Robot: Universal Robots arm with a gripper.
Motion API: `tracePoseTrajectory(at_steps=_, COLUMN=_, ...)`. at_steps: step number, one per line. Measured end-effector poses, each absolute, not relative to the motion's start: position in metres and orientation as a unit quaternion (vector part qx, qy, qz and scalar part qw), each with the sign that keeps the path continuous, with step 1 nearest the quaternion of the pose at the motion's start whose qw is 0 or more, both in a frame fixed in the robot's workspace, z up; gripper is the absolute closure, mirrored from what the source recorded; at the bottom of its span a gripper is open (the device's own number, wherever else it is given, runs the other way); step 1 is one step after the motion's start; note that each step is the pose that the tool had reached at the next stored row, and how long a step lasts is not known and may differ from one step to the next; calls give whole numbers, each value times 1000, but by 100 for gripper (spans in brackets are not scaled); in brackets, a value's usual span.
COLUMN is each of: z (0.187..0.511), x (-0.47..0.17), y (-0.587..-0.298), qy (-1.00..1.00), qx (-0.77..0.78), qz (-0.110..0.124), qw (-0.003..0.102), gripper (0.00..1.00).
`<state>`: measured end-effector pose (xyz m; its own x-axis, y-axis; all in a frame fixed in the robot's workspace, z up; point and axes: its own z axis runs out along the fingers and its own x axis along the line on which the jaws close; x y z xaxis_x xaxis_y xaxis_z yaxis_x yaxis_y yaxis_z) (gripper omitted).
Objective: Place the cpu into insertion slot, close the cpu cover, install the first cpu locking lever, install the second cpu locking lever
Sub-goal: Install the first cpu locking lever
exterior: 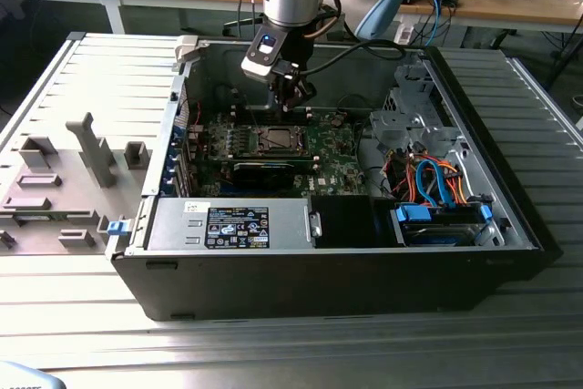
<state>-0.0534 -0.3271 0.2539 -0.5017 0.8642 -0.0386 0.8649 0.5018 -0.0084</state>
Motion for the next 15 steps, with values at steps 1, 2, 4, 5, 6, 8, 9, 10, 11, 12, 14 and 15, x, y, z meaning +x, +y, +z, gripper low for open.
tracePoseTrajectory(at_steps=1, z=254, x=-53, y=-327, qy=867, qx=499, qz=-13, qw=15, gripper=89)
tracePoseTrajectory(at_steps=2, z=254, x=-53, y=-327, qy=867, qx=498, qz=-13, qw=15, gripper=89)
tracePoseTrajectory(at_steps=4, z=254, x=-53, y=-327, qy=867, qx=498, qz=-13, qw=15, gripper=89)
tracePoseTrajectory(at_steps=5, z=254, x=-53, y=-327, qy=867, qx=497, qz=-13, qw=15, gripper=89)
tracePoseTrajectory(at_steps=6, z=254, x=-53, y=-327, qy=867, qx=497, qz=-13, qw=15, gripper=89)
tracePoseTrajectory(at_steps=8, z=254, x=-53, y=-327, qy=868, qx=496, qz=-13, qw=15, gripper=89)
tracePoseTrajectory(at_steps=9, z=254, x=-53, y=-327, qy=868, qx=496, qz=-13, qw=15, gripper=89)
tracePoseTrajectory(at_steps=10, z=254, x=-53, y=-327, qy=868, qx=496, qz=-13, qw=15, gripper=89)
tracePoseTrajectory(at_steps=11, z=254, x=-53, y=-327, qy=868, qx=495, qz=-13, qw=15, gripper=89)
tracePoseTrajectory(at_steps=12, z=254, x=-53, y=-327, qy=869, qx=495, qz=-13, qw=15, gripper=89)
tracePoseTrajectory(at_steps=14, z=254, x=-53, y=-327, qy=869, qx=494, qz=-13, qw=15, gripper=89)
tracePoseTrajectory(at_steps=15, z=254, x=-53, y=-327, qy=870, qx=493, qz=-13, qw=15, gripper=89)
